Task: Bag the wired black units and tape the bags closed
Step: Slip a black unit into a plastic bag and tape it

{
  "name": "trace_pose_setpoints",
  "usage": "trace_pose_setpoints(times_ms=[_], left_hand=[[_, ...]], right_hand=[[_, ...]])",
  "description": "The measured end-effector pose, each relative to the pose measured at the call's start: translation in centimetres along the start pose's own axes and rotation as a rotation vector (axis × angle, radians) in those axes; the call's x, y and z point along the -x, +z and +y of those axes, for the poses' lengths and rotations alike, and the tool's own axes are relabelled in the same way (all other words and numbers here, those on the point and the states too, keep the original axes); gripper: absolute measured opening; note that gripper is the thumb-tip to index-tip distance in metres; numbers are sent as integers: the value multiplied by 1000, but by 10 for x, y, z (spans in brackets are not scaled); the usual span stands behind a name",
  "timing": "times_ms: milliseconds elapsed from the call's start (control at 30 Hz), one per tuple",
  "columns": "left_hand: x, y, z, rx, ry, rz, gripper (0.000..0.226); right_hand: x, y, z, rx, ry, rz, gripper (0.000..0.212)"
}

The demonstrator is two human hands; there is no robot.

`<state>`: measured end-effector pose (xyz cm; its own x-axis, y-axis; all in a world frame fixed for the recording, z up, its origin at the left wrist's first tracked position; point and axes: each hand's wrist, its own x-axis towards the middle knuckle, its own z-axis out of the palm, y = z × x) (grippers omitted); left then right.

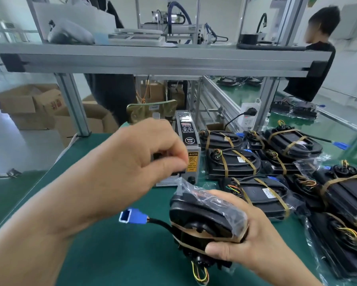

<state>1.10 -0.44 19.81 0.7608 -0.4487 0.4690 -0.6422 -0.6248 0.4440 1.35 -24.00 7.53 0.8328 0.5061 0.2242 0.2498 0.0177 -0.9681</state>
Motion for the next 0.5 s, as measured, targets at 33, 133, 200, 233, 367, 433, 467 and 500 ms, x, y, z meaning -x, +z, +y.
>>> trace_pose_setpoints(times_ms=[33,133,200,233,367,433,467,500], left_hand=[[2,0,1,-25,30,-69,11],[4,9,6,-185,116,-183,33],[2,13,9,-281,171,-180,29],[1,13,8,-298,190,-169,29],[-2,13,4,-280,237,-114,21],[-5,15,3,-250,276,-117,9],[-6,17,3,-254,289,-116,9],[-6,19,2,-255,285,-109,11]], right_hand=[[0,0,-1,-12,-5,0,71],[-2,-1,-3,-54,-9,-20,70],[-2,-1,-3,-82,-16,-42,69],[-2,-1,-3,-86,-18,-43,69],[-3,0,-4,-89,-17,-6,69],[-4,1,-4,-91,-12,-8,69],[-4,2,-4,-92,-6,-10,69],[-4,2,-4,-97,2,-12,68]])
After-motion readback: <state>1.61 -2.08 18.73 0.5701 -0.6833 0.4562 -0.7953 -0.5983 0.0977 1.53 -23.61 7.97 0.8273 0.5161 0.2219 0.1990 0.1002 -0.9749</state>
